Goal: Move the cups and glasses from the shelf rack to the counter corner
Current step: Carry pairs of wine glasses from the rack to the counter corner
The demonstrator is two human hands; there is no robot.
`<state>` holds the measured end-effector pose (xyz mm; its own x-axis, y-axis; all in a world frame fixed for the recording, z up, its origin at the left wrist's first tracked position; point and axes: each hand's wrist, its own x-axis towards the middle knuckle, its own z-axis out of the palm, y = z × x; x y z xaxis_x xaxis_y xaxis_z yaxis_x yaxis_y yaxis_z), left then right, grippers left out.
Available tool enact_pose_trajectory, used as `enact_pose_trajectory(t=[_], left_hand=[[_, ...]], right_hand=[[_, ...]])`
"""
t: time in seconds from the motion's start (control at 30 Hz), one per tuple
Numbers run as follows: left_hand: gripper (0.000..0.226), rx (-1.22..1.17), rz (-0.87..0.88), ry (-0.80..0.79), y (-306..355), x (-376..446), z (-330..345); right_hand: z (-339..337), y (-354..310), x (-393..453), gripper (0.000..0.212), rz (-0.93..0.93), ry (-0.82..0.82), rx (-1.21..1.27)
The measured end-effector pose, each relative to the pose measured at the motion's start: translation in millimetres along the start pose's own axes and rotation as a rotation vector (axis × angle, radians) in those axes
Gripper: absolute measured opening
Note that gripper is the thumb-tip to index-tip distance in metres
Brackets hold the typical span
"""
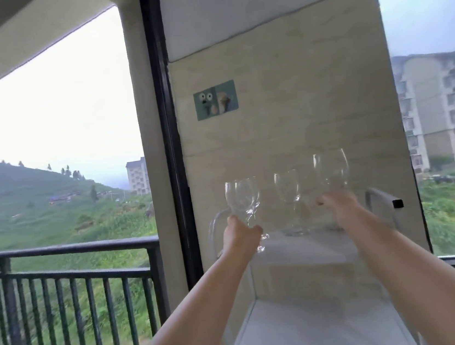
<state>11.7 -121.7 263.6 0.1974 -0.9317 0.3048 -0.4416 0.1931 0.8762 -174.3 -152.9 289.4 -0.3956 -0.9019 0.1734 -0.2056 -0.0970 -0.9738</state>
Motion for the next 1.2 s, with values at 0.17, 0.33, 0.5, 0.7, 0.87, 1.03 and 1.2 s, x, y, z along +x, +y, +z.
enact_pose_trajectory(t=[0.17,0.33,0.5,0.7,0.87,1.03,1.2], left_hand=[[0.02,-0.434,-0.045,-0.026,-1.8,10.9,-1.3],[0.025,-0.467,0.007,-0.134,0.1,6.0,-4.7],[0.029,-0.584,0.07,-0.289,5.0,-17.0,-5.6],[0.033,-0.664,0.229,-0.575,12.8,-62.4,13.3],[0.038,-0.687,0.276,-0.819,33.9,-120.1,54.9],[0.042,-0.733,0.308,-1.103,71.8,-211.5,115.5],[0.044,-0.822,0.322,-1.374,115.7,-329.9,164.0]], right_hand=[[1.3,-7.4,2.7,0.014,0.005,-0.013,0.142],[-1.4,-4.7,-17.6,0.035,0.04,-0.026,0.183],[-11.8,-3.2,-66.8,0.042,-0.024,-0.103,0.301],[-56.4,4.8,-141.1,0.048,-0.12,-0.176,0.336],[-125.4,29.4,-200.7,0.046,-0.11,-0.08,0.336],[-216.4,50.1,-271.4,0.042,-0.066,0.091,0.31],[-326.1,63.8,-372.3,0.06,-0.095,0.3,0.262]])
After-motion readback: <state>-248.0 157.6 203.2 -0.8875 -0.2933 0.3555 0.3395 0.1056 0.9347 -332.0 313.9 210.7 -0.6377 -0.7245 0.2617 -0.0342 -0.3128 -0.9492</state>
